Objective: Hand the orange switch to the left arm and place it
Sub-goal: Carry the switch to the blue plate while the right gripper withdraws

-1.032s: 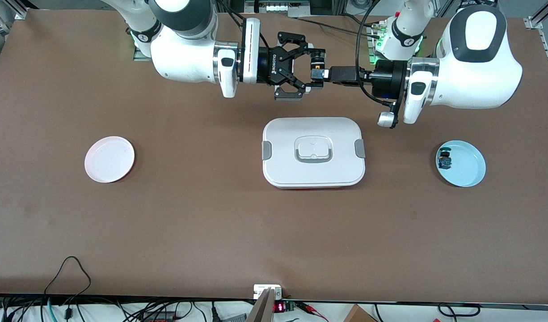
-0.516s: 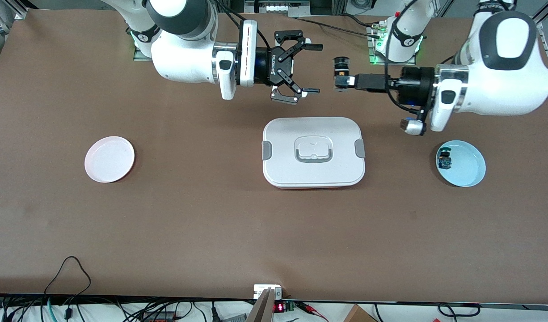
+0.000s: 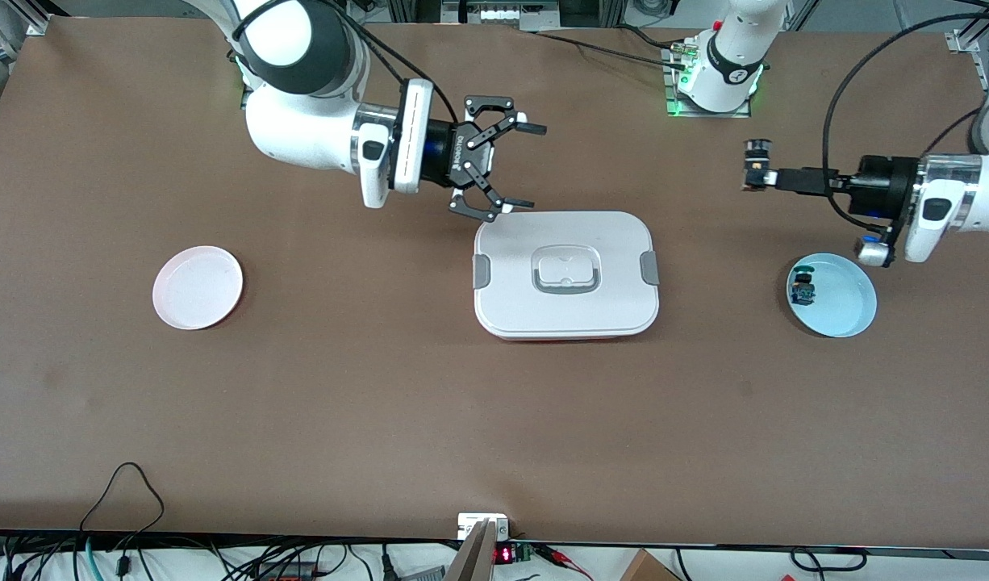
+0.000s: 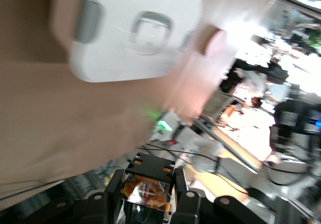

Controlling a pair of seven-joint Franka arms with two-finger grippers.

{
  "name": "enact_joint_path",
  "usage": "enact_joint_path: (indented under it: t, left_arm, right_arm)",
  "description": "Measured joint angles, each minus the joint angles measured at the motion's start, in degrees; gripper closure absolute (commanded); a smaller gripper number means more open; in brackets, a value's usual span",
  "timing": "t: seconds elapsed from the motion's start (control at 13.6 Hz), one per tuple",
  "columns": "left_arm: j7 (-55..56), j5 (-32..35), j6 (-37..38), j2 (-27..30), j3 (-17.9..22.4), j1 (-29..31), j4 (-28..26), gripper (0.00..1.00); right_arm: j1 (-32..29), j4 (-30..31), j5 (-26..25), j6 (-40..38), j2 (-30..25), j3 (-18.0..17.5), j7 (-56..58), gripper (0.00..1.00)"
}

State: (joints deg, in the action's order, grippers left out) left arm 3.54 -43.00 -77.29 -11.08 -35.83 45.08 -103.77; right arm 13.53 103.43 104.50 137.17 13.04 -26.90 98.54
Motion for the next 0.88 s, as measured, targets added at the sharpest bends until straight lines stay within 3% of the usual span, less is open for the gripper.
enact_joint_path:
  t: [0.22,0.52,0.88]
  left_arm:
    - [-2.01,16.13,-0.11,-2.81,0.02,1.69,2.31,1.0]
    - [-4.07,32.37,-1.5,-8.16,-0.18,1.69,7.77,1.0]
    - [-4.16,50.77,-6.42,-11.63,-0.44,-0.85,7.98,1.0]
  right_arm:
    - [-0.83,0.51,0.0,-5.37,-0.84,2.51,0.0,0.0]
    - [-1.13,2.04,-1.44,-15.13,-0.87,7.96,0.14,0.0]
    - [-1.32,2.69,-13.2,-26.99,-0.99,15.56,-2.54,0.0]
